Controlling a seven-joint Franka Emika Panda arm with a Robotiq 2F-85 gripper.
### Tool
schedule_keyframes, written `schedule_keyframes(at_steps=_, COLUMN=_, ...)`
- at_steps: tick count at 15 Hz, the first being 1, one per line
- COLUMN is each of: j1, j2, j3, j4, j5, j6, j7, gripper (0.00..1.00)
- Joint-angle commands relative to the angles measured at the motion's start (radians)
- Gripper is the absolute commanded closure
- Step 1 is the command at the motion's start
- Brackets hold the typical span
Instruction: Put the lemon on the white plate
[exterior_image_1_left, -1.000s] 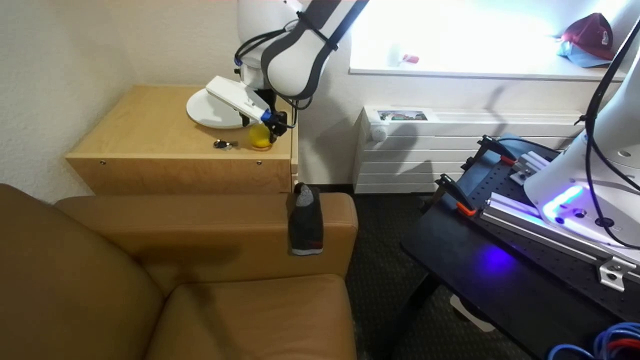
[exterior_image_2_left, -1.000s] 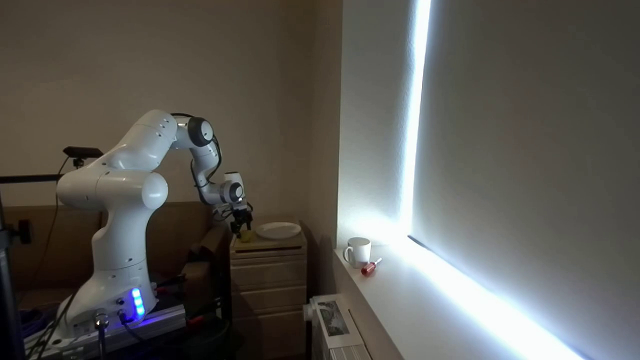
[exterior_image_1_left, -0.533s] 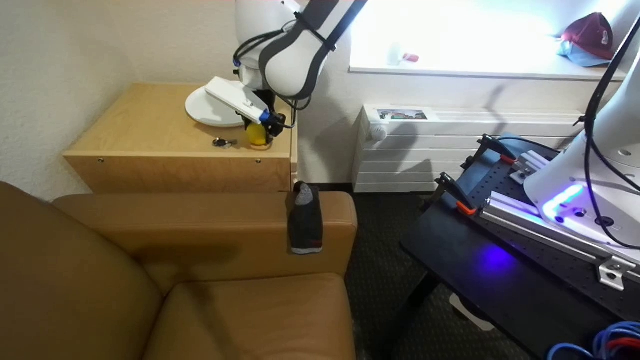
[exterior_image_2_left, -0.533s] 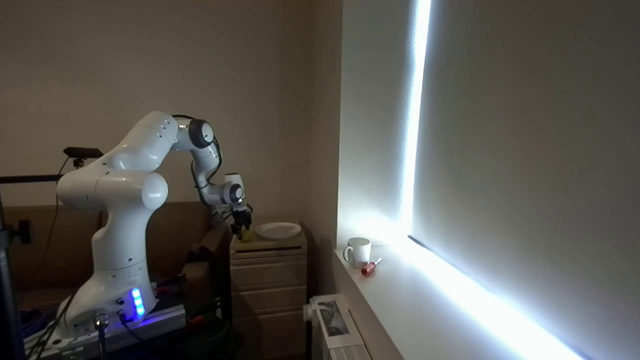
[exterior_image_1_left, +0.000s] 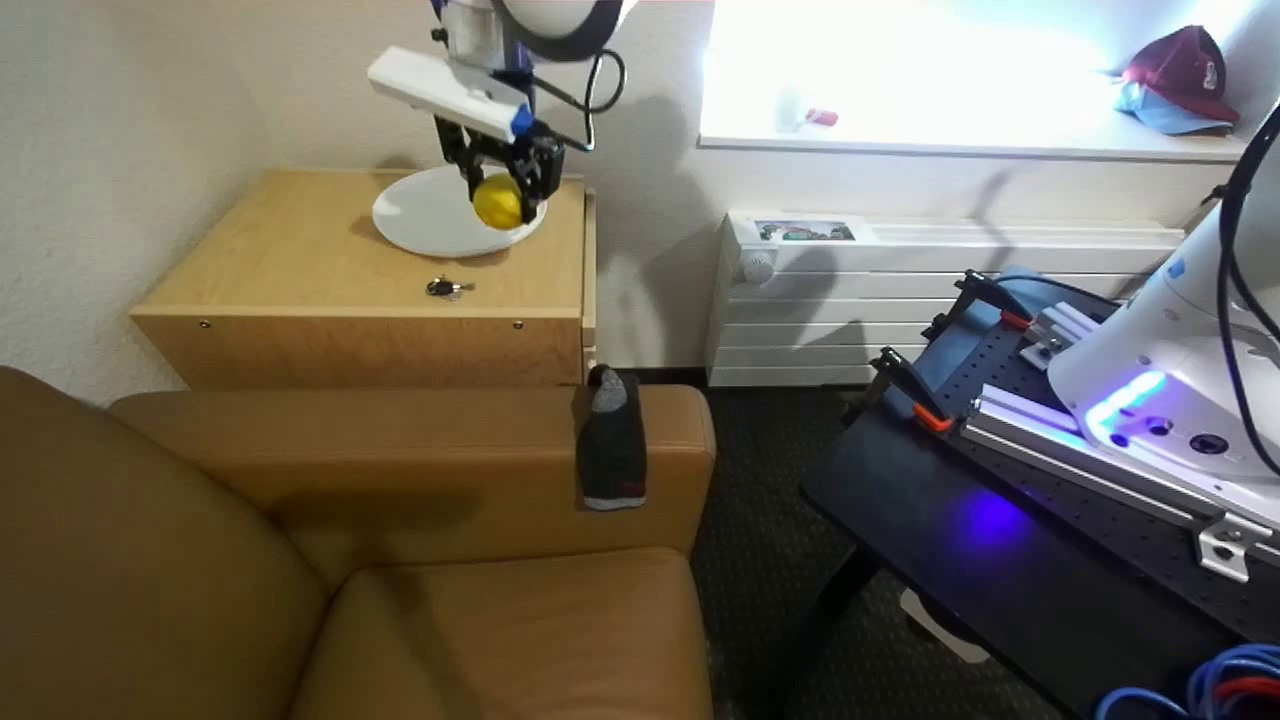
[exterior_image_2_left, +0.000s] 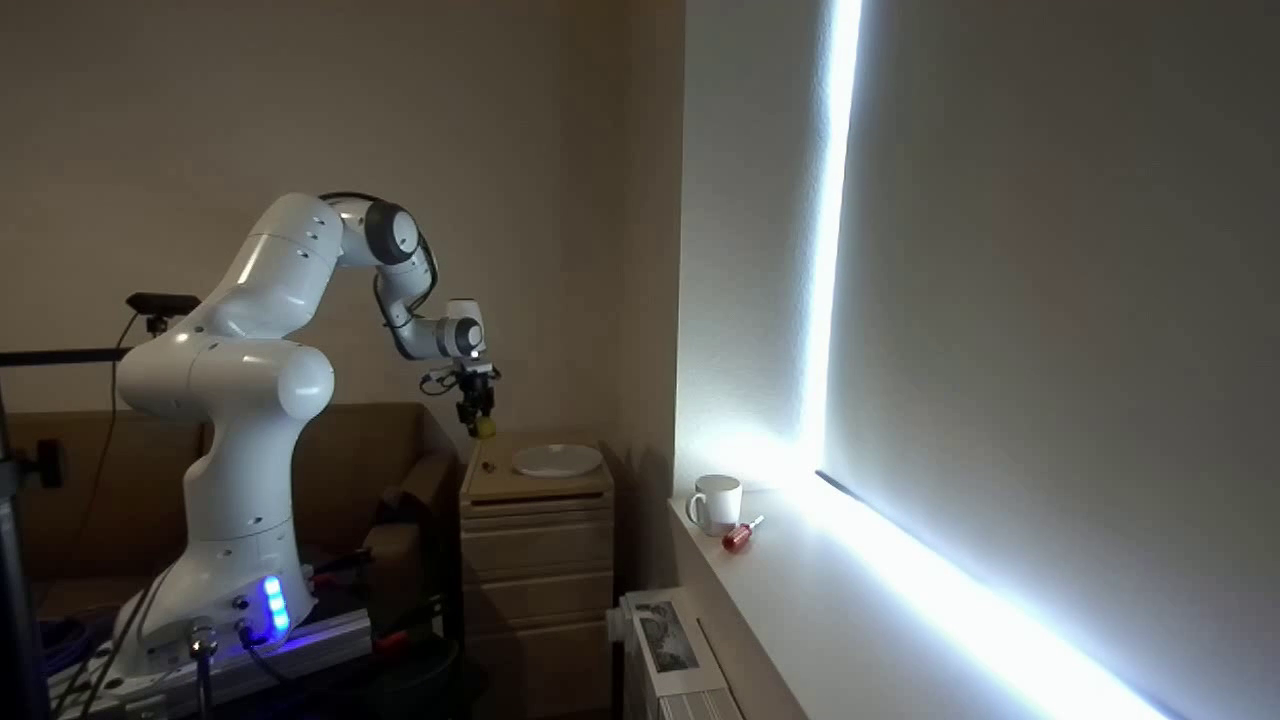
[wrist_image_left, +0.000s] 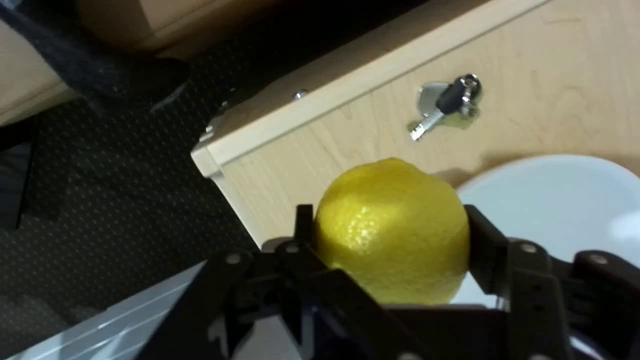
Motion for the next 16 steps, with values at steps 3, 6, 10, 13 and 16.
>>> schedule_keyframes(at_steps=3, j1=-0.036, j2=-0.097, j3=0.015, j4=0.02, j5=-0.067, j6=-0.078, j7=0.023, gripper=0.3)
schedule_keyframes(at_steps=6, j1=-0.048, j2=-0.123, j3=0.018, j4=0.023, j5=-0.068, j6=-0.095, j7=0.023, gripper=0.3)
schedule_keyframes(at_steps=10, j1=-0.016, j2=0.034, j3=-0.055, j4=0.108, j5=-0.183, j6=-0.024, j7=0.173, gripper=0.55)
schedule_keyframes(at_steps=13, j1=-0.043, j2=0.18, j3=-0.075, j4=0.237, j5=-0.147, j6=0.034, j7=0.312, gripper=0.55)
schedule_keyframes(at_steps=16, j1=-0.079, j2=0.317, j3=-0.089, j4=0.401, j5=-0.084, j6=0.044, j7=0.396, gripper=0.55)
